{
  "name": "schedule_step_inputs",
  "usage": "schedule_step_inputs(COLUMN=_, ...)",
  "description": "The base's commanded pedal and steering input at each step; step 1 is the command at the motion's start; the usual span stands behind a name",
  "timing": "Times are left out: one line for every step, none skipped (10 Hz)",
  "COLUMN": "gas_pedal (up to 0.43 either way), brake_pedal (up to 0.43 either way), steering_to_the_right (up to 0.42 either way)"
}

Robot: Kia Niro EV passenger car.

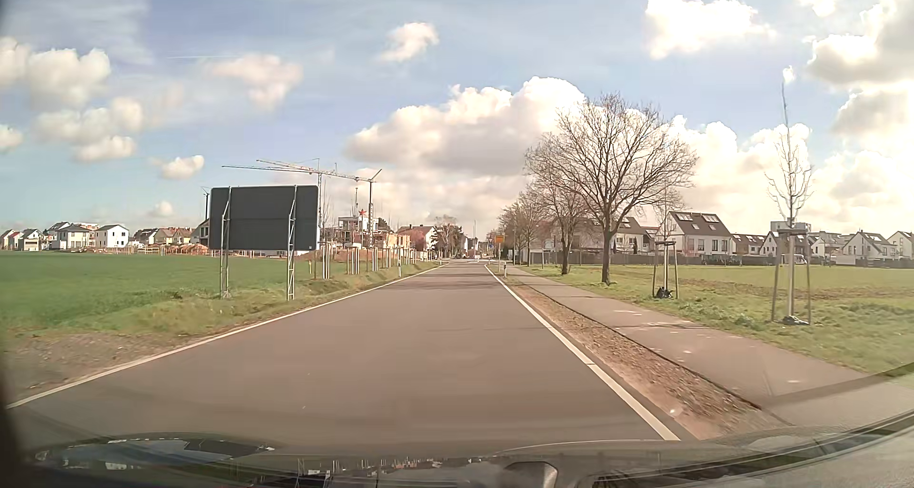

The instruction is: Follow the waypoints while adhering to traffic rules and regulations

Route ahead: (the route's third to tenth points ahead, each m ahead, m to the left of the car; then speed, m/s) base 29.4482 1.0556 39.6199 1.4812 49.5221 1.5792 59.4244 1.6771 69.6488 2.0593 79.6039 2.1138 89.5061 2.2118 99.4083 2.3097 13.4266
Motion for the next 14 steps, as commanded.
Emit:
schedule_step_inputs(gas_pedal=0.138, brake_pedal=0.0, steering_to_the_right=-0.012)
schedule_step_inputs(gas_pedal=0.138, brake_pedal=0.0, steering_to_the_right=-0.01)
schedule_step_inputs(gas_pedal=0.138, brake_pedal=0.0, steering_to_the_right=-0.008)
schedule_step_inputs(gas_pedal=0.138, brake_pedal=0.0, steering_to_the_right=-0.006)
schedule_step_inputs(gas_pedal=0.138, brake_pedal=0.0, steering_to_the_right=-0.004)
schedule_step_inputs(gas_pedal=0.138, brake_pedal=0.0, steering_to_the_right=-0.004)
schedule_step_inputs(gas_pedal=0.13, brake_pedal=0.0, steering_to_the_right=-0.003)
schedule_step_inputs(gas_pedal=0.11, brake_pedal=0.0, steering_to_the_right=-0.002)
schedule_step_inputs(gas_pedal=0.11, brake_pedal=0.0, steering_to_the_right=-0.002)
schedule_step_inputs(gas_pedal=0.11, brake_pedal=0.0, steering_to_the_right=-0.002)
schedule_step_inputs(gas_pedal=0.098, brake_pedal=0.0, steering_to_the_right=-0.002)
schedule_step_inputs(gas_pedal=0.098, brake_pedal=0.0, steering_to_the_right=-0.002)
schedule_step_inputs(gas_pedal=0.067, brake_pedal=0.0, steering_to_the_right=-0.002)
schedule_step_inputs(gas_pedal=0.047, brake_pedal=0.0, steering_to_the_right=-0.002)
